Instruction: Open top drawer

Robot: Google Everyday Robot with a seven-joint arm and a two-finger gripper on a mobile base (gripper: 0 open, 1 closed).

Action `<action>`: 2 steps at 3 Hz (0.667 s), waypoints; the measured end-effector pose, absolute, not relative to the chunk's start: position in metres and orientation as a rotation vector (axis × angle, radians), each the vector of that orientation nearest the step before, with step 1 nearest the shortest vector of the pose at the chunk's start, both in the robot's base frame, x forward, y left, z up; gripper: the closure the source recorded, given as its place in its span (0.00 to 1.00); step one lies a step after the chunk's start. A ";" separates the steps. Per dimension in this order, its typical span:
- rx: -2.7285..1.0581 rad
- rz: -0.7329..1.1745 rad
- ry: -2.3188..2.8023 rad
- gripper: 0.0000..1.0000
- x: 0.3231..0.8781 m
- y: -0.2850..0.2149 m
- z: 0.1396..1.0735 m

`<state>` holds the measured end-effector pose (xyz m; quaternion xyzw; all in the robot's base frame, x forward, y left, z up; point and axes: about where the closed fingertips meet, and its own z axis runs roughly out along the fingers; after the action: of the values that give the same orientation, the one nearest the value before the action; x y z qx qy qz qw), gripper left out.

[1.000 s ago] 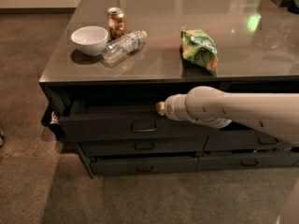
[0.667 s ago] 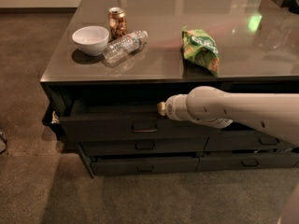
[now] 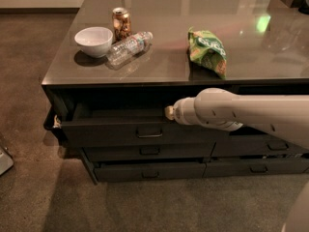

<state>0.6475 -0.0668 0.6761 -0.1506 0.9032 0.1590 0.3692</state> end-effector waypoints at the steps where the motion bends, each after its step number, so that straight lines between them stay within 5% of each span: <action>1: -0.430 0.382 2.320 1.00 0.646 -0.071 0.676; 2: -0.459 0.379 2.324 1.00 0.644 -0.071 0.677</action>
Offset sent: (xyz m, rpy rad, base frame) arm -0.0247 -0.0796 -0.0249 -0.4854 -0.1820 0.4403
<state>0.6436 -0.0710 0.6766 -0.1782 0.9027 0.1471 0.3629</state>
